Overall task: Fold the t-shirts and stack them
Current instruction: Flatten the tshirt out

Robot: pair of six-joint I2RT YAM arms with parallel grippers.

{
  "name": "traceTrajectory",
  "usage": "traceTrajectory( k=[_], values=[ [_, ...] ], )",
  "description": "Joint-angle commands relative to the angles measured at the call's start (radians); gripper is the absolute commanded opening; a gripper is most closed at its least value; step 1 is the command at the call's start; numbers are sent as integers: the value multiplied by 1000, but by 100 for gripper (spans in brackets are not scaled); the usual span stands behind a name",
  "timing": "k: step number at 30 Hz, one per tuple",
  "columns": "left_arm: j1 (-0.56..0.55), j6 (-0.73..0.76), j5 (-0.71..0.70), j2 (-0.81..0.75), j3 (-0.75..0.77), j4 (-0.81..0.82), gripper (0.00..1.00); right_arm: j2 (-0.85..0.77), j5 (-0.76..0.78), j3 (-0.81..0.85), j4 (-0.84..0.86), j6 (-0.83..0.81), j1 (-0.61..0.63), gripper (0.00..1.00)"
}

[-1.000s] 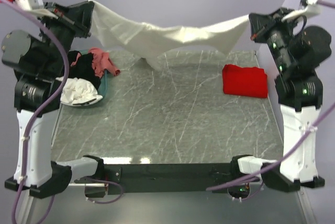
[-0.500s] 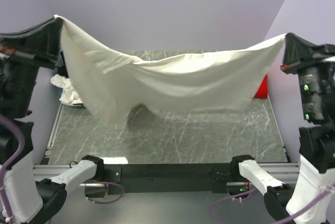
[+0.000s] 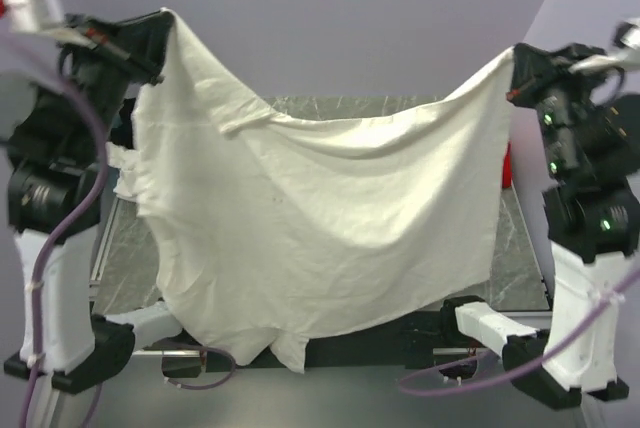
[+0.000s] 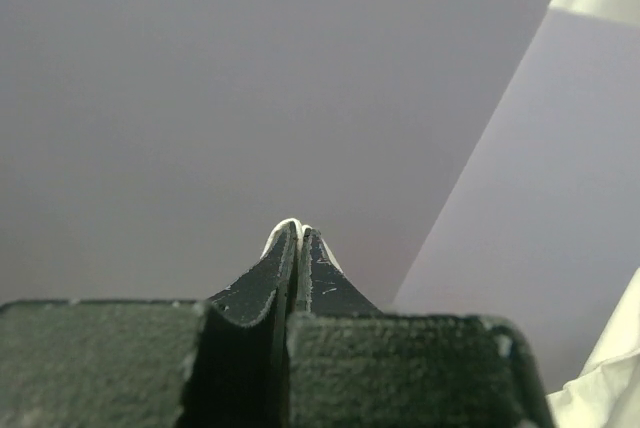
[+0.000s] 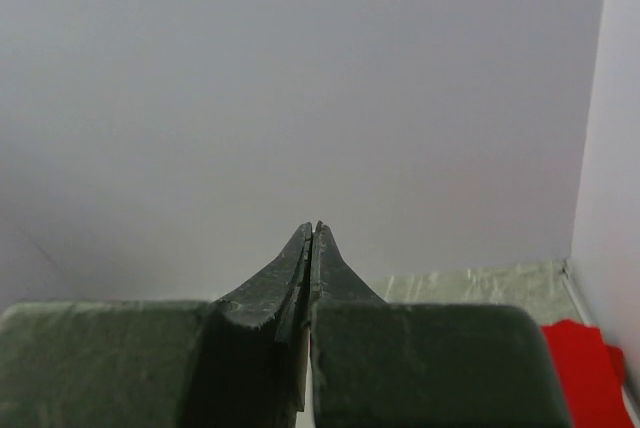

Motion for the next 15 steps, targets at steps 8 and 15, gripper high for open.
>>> traceTrajectory(
  k=[8,15],
  values=[
    [3,86,-31,274,168,30,0,312,-71,129,67,48,-29,0],
    [3,134,-22,352,319,116,1,493,-137,431,-12,76,-73,0]
  ],
)
